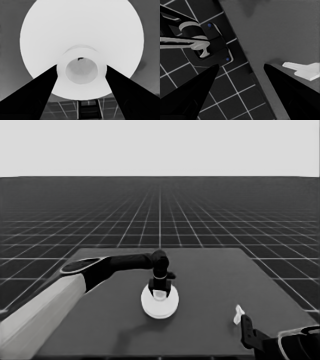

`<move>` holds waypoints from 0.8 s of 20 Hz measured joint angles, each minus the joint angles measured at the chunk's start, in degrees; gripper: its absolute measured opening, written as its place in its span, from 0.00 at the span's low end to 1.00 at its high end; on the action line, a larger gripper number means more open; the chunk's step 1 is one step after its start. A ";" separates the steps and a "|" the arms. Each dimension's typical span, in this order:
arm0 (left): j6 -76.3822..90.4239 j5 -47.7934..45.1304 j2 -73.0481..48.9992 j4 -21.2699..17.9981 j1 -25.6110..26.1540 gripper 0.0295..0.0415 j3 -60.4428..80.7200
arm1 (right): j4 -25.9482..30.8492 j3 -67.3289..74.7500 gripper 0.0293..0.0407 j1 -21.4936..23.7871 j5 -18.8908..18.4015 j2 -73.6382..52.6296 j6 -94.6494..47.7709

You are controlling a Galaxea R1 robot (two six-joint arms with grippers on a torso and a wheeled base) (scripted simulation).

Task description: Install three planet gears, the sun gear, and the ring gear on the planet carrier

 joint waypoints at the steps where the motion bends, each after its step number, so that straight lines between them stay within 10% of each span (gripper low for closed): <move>1: 0.50 0.00 0.00 0.00 0.00 0.44 0.00 | 0.00 0.00 0.81 0.00 0.00 0.00 0.00; 16: 8.00 0.00 0.00 0.00 0.00 0.44 0.00 | 0.00 0.00 0.81 0.00 0.00 0.00 0.00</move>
